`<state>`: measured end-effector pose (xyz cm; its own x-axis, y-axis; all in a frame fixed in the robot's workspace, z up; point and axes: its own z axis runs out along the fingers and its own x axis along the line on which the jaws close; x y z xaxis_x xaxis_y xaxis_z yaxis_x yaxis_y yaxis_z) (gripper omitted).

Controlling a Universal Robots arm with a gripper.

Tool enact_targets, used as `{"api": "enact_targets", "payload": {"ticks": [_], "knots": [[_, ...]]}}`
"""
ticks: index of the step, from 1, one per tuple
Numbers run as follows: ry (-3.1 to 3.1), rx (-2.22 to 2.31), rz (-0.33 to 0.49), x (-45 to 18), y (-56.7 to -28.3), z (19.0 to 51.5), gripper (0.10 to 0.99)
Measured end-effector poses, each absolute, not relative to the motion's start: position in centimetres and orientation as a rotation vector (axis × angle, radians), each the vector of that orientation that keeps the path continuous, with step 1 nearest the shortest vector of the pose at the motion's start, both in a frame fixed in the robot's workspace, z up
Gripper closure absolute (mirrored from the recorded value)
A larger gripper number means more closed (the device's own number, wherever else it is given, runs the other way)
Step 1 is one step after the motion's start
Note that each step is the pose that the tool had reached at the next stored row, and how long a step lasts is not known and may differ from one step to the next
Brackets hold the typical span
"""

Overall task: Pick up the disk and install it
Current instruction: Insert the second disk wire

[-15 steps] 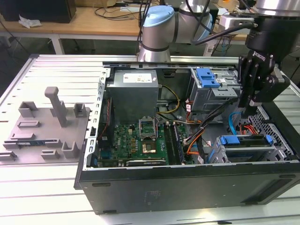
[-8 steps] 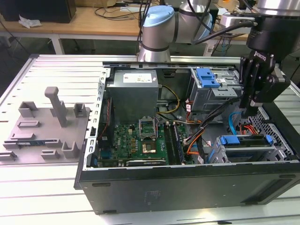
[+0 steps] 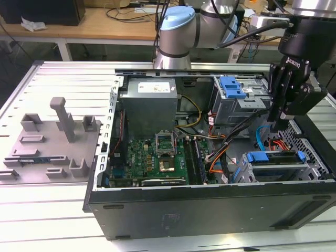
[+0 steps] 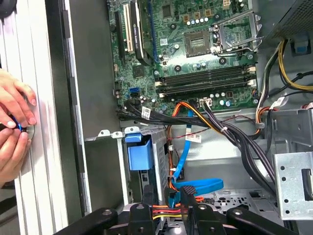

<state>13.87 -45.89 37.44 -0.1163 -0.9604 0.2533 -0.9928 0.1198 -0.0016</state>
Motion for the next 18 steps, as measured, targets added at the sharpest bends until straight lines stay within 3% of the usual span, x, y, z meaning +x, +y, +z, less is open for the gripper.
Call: {"api": "enact_targets", "payload": {"ticks": [14,15,16,18], "knots": [[-2.183,1.933,0.297,13.9,-45.3,36.8,0.725],[-2.183,1.933,0.297,13.9,-45.3,36.7,0.737],[-2.183,1.933,0.297,13.9,-45.3,36.5,0.812],[-2.182,1.933,0.297,13.9,-45.3,36.3,0.812]]}}
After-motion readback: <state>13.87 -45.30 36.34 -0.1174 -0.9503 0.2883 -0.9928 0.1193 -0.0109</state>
